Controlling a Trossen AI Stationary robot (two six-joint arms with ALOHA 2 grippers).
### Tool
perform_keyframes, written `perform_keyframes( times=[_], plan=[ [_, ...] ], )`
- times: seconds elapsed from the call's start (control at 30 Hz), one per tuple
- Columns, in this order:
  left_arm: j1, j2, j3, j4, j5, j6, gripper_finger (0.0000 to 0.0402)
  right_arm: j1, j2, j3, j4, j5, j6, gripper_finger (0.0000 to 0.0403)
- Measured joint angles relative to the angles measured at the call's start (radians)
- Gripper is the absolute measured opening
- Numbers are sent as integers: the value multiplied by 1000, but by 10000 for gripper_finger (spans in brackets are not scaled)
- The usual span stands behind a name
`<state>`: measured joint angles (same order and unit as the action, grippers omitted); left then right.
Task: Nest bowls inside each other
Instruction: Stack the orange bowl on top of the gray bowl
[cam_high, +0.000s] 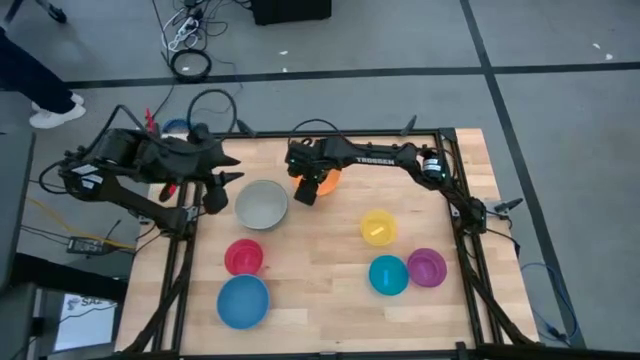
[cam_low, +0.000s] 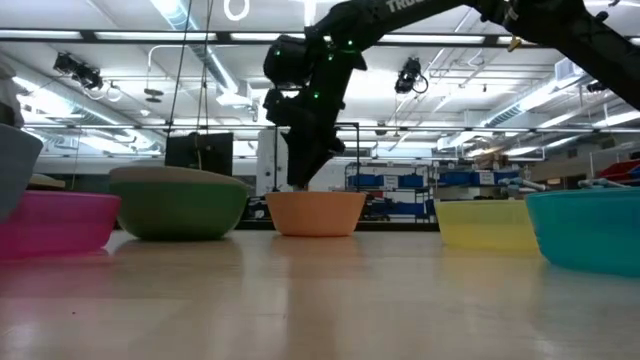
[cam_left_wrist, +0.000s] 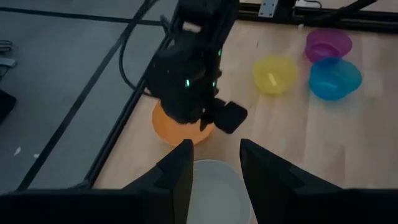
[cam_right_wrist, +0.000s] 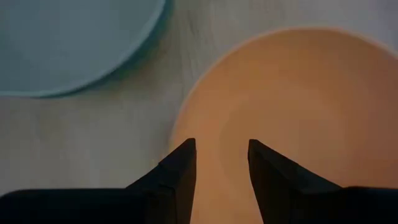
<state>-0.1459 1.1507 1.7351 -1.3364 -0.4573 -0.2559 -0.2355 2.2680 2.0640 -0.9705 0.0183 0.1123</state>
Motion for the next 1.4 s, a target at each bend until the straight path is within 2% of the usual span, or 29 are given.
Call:
perform_keyframes(
  times=[0.3, 0.43, 0.63, 0.93, 1.27, 1.4],
  plan=[
    [0, 0, -8, 0, -53, -16, 140, 67, -15, -5, -27, 8, 18, 131],
    [0, -1, -7, 0, -55, -16, 140, 80, -13, -42, 24, 104, 23, 131],
    [0, -1, -7, 0, -55, -18, 140, 73, -13, -53, 63, 142, 34, 130],
    [0, -1, -7, 0, -55, -37, 140, 67, -13, -85, 83, 138, 55, 130],
    [0, -1, -6, 0, -55, -38, 140, 69, -12, -203, 150, 136, 69, 130],
    [0, -1, -6, 0, -55, -41, 140, 67, -12, -204, 161, 174, 59, 130]
  ],
)
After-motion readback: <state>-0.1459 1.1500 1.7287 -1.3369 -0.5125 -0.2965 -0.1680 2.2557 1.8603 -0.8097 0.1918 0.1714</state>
